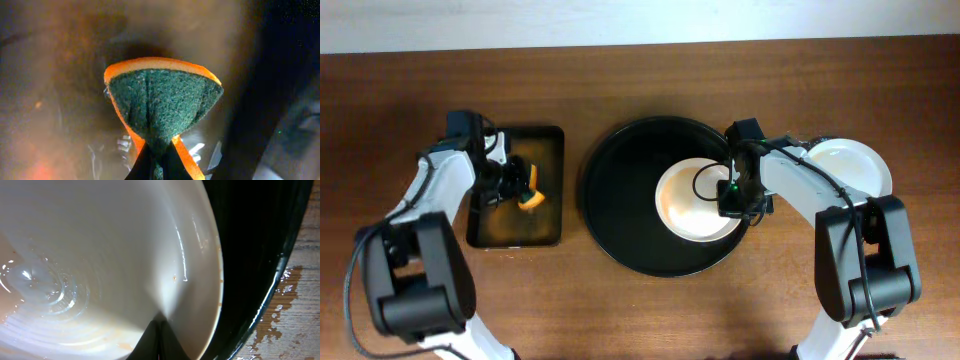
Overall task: Clean dirty plates on tray and stack at the side
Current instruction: 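Return the sponge to the dark tray with the left gripper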
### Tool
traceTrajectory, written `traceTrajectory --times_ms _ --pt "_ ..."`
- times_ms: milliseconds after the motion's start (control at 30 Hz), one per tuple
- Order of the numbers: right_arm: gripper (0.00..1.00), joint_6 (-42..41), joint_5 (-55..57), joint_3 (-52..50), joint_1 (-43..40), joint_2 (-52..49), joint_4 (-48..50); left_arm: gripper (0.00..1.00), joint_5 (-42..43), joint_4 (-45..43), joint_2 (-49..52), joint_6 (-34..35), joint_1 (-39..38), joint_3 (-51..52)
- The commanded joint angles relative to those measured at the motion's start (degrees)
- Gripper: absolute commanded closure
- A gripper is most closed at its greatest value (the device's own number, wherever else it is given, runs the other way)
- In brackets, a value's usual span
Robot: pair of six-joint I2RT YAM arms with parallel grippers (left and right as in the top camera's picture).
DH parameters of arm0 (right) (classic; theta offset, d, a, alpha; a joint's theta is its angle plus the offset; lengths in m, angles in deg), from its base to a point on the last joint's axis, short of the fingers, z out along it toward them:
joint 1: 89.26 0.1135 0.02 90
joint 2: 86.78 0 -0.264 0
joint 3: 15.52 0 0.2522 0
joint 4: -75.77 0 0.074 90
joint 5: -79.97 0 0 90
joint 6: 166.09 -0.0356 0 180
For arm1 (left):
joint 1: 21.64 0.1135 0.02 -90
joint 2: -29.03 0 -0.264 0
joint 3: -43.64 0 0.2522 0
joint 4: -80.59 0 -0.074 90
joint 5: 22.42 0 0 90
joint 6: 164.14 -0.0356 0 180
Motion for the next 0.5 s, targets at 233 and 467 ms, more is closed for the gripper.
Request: traceTrajectory --times_ms 233,467 --pt "0.96 -0.5 0.7 -1.6 -0.2 -0.7 -0.5 1.00 25.2 0.1 2.6 1.6 4.5 -1.9" --pt "0.96 -0.5 0.7 -1.6 -0.2 -0.7 -0.5 1.00 21.1 1.9 10.2 2.1 10.2 -1.9"
